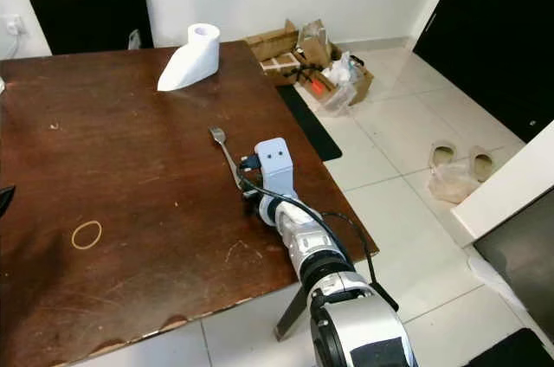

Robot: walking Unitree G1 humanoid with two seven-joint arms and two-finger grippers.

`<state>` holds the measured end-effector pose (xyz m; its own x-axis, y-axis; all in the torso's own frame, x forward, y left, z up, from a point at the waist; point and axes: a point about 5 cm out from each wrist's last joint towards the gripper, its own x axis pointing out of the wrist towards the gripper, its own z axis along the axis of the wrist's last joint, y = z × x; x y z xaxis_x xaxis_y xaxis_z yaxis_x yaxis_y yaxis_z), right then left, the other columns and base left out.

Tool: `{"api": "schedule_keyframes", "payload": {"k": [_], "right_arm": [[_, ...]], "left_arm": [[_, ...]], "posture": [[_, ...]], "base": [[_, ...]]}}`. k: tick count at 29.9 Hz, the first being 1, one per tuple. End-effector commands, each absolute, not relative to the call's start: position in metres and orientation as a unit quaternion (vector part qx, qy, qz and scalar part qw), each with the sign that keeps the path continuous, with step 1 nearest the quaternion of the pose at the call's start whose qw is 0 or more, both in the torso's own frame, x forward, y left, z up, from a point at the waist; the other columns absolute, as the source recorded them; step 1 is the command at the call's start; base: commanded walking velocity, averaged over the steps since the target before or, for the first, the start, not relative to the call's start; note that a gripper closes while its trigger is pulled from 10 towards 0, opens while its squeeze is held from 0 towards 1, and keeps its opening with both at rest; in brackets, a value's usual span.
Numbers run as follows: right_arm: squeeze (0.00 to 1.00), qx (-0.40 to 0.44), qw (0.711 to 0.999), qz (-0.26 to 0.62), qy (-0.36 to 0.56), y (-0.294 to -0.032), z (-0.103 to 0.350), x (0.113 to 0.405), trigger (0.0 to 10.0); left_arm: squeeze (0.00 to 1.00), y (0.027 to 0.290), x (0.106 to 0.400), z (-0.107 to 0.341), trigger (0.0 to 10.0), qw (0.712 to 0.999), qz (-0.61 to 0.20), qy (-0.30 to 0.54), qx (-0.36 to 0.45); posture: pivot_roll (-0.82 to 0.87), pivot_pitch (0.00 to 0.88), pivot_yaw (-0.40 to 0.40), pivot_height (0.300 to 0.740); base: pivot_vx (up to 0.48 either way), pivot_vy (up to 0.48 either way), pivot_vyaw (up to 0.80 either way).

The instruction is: Setting the table

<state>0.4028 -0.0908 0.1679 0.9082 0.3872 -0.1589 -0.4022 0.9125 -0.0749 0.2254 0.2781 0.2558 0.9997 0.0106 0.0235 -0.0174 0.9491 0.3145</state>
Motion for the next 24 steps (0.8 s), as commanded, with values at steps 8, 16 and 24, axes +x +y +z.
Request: {"api": "schedule_keyframes", "payload": {"k": [8,16,24], "right_arm": [[0.0,-0.048,0.975,0.173,0.135,-0.112,0.139,0.396,0.0],[0.0,-0.008,0.971,0.225,0.076,-0.111,0.148,0.393,0.0],[0.0,-0.009,0.911,0.409,0.043,-0.09,0.149,0.358,0.0]], "left_arm": [[0.0,0.274,0.225,0.249,10.0,0.989,0.007,0.003,0.151],[0.0,0.266,0.232,0.24,10.0,0.99,-0.004,0.012,0.139],[0.0,0.256,0.239,0.23,10.0,0.992,-0.016,0.023,0.124]], "posture": [[0.44,0.256,-0.019,0.74],[0.41,0.26,-0.011,0.74],[0.37,0.258,-0.008,0.74]], "base": [[0.0,0.0,0.0],[0.0,0.0,0.0],[0.0,0.0,0.0]]}}
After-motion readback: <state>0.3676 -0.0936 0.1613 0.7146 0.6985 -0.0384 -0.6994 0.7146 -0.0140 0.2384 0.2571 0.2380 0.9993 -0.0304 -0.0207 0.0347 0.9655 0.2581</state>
